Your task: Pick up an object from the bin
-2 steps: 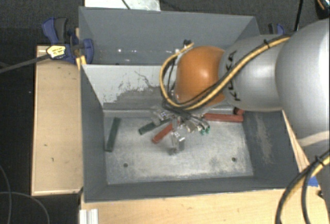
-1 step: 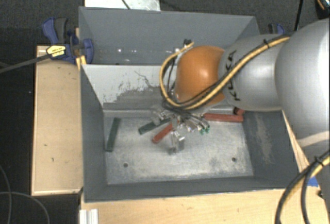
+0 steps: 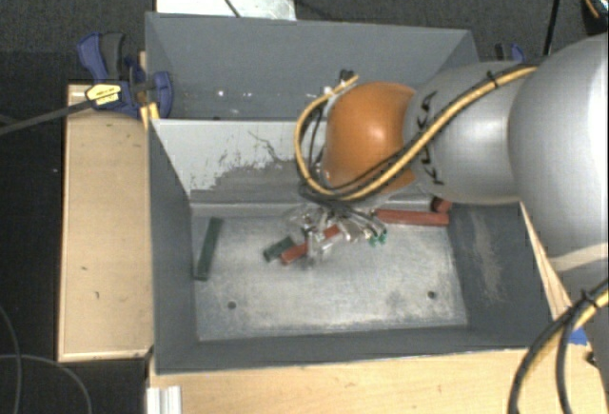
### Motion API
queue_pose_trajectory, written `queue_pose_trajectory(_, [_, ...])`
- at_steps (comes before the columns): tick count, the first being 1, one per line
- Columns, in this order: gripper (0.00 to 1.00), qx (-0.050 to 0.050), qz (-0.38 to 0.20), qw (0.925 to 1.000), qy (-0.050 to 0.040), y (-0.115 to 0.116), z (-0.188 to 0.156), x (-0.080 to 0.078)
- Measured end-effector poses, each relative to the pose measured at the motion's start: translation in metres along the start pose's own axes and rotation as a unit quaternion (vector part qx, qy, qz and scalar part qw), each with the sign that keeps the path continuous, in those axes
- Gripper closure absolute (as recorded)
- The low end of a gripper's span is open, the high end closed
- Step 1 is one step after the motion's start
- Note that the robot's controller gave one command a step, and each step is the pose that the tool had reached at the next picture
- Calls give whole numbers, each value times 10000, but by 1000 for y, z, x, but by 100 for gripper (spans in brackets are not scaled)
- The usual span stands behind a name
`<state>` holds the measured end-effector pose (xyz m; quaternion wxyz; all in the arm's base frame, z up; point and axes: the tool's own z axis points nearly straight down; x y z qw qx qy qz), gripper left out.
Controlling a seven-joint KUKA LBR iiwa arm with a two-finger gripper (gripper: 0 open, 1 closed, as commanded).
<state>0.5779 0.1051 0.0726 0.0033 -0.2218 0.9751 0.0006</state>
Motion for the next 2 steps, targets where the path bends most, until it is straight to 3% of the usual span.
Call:
queue_pose_trajectory(1, [100, 2, 25, 10000, 1, 0, -19, -2])
queue_pose_trajectory(2, [100, 8, 62, 10000, -14, -1, -82, -4])
